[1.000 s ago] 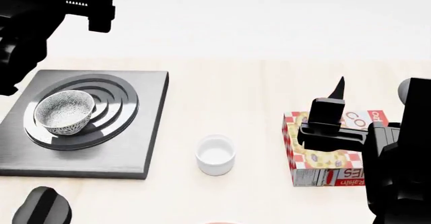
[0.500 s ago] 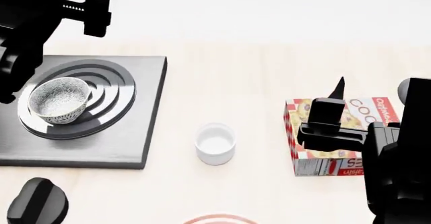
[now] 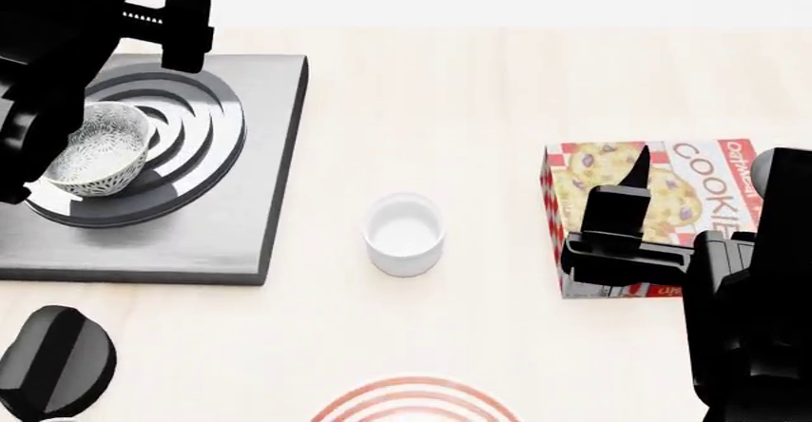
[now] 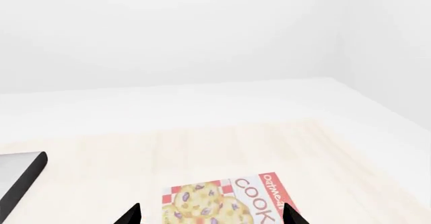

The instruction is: Pick the akita bowl on the stove and place it on the plate.

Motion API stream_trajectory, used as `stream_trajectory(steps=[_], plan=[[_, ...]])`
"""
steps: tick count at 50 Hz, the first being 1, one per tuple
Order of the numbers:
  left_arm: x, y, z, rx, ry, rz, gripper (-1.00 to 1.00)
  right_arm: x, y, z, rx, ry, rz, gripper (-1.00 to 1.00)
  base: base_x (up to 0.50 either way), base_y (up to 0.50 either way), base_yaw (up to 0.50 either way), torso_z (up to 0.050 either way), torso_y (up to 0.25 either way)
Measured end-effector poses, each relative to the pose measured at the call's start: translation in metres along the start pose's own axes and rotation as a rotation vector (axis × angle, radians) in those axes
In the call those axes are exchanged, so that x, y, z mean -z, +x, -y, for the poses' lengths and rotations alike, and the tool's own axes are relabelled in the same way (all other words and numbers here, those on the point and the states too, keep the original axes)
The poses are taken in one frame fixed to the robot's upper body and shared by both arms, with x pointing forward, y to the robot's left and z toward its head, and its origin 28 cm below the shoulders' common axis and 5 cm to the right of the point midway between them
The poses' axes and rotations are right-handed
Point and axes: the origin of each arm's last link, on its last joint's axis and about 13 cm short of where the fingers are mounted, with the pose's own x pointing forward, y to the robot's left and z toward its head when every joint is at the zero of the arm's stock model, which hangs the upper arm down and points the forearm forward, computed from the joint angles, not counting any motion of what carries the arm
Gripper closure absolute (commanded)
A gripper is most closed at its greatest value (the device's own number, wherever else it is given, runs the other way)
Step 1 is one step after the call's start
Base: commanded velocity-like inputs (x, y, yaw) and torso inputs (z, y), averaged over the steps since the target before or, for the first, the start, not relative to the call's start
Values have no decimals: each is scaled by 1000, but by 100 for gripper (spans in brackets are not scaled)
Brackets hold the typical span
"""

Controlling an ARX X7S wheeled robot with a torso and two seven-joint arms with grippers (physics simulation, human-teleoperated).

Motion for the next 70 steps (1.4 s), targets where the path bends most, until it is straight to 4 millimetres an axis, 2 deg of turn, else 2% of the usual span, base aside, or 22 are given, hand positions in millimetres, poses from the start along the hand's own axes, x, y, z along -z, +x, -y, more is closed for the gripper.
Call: stream_trajectory(steps=[27,41,70], plan=[[3,-3,3,-7,75,-53,-100,0,0,0,2,0,0,-100,0,0,0,0,-28],[12,-5,5,-44,158,-85,-100,0,0,0,2,0,-1,-100,0,0,0,0,0],[36,-4,9,-57,219,-144,-100,0,0,0,1,0,-2,-100,0,0,0,0,0]])
